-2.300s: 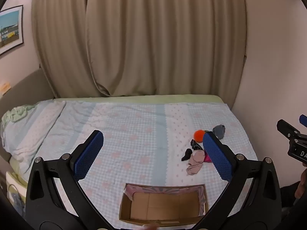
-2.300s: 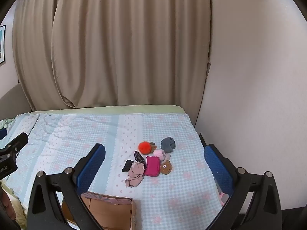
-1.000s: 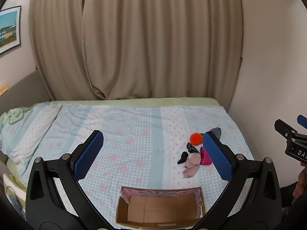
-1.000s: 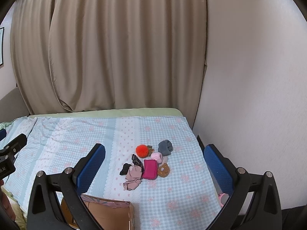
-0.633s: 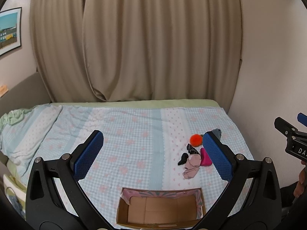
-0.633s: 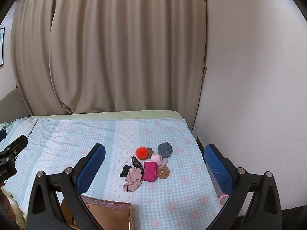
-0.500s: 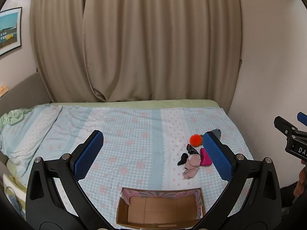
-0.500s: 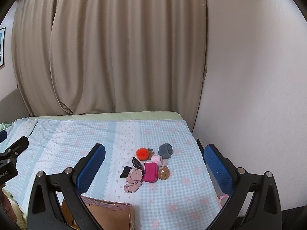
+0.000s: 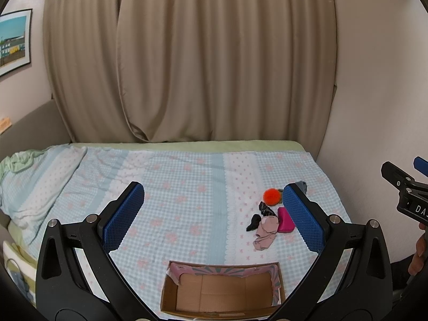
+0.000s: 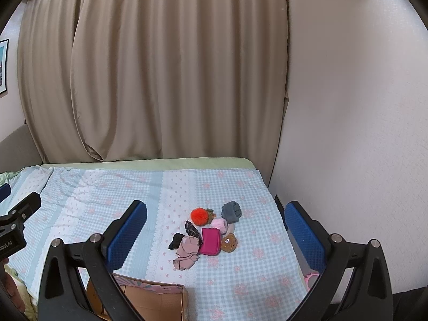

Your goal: Organize soft objects

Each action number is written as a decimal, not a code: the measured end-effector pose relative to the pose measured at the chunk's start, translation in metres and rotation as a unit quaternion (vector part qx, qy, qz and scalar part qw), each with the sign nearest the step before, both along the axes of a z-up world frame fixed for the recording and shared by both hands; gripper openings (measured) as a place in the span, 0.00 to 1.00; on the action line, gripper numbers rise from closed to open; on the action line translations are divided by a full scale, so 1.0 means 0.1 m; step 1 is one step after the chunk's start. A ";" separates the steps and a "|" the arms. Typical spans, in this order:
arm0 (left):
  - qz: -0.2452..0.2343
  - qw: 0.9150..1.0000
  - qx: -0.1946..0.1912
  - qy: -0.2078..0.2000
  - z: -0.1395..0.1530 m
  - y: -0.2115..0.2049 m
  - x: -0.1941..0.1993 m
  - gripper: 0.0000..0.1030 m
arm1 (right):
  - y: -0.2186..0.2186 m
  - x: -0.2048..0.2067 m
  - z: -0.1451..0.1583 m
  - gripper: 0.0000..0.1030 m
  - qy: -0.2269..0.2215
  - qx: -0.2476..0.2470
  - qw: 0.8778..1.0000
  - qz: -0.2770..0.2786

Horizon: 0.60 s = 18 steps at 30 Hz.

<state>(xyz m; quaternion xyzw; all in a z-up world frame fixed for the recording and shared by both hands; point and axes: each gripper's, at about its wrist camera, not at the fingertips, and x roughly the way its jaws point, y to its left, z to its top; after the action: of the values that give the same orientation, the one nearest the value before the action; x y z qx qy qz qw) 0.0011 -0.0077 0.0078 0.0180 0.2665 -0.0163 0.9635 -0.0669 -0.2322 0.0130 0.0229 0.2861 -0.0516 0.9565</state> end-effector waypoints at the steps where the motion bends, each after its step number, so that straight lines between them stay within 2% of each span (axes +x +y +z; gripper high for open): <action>1: 0.000 1.000 0.000 0.000 0.01 0.00 0.00 1.00 | -0.01 0.01 -0.01 1.00 0.000 0.000 1.000 0.000; 18: -0.001 1.000 -0.005 -0.006 0.07 0.02 -0.04 1.00 | -0.04 0.01 -0.15 1.00 -0.012 0.004 1.000 0.006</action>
<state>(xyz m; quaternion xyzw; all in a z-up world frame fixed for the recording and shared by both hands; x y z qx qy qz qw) -0.0029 -0.0059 0.0144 0.0136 0.2609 -0.0186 0.9651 -0.0658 -0.2365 -0.0025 0.0259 0.2747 -0.0442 0.9602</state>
